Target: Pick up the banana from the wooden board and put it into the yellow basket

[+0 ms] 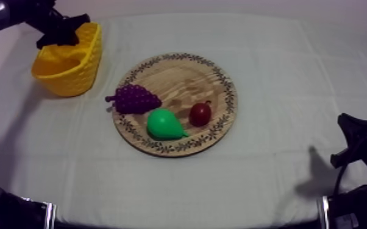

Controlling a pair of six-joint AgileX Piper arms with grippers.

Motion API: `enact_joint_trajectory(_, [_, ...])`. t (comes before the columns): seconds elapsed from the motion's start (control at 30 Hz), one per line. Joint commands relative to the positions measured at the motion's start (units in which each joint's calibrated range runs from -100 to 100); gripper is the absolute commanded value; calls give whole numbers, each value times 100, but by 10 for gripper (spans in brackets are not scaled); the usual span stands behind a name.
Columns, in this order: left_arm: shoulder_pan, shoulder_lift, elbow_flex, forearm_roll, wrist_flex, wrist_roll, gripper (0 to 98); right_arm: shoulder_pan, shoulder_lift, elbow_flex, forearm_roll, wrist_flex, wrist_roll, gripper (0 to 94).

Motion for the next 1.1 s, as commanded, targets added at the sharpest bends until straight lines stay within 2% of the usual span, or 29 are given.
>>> enact_joint_trajectory(0.0, [-9, -533, 370, 6, -350, -52, 17, 2, -3, 2, -1, 8, -1, 2])
enact_joint_trajectory(0.2, [-40, -2218, 1101, 6, -1066, -331, 19, 2, -3, 2, -1, 8, -1, 2])
enact_joint_trajectory(0.43, [-34, -4616, 2453, 21, -2273, -349, 22, 2, -3, 2, -1, 8, 1, 2])
enact_joint_trajectory(0.63, [-123, -6623, 4385, -1, -3446, -290, 15, 2, -3, 2, -1, 8, -1, 2])
enact_joint_trajectory(0.77, [-265, -7914, 5933, -3, -4054, -433, 11, 2, -3, 2, -1, 8, -1, 2])
enact_joint_trajectory(0.87, [-413, -8778, 6990, 5, -4244, -537, 10, 2, -3, 2, -1, 8, -1, 2])
enact_joint_trajectory(1.07, [-619, -10117, 8363, -6, -3971, -552, 8, 2, -3, 2, -1, 8, 0, 2])
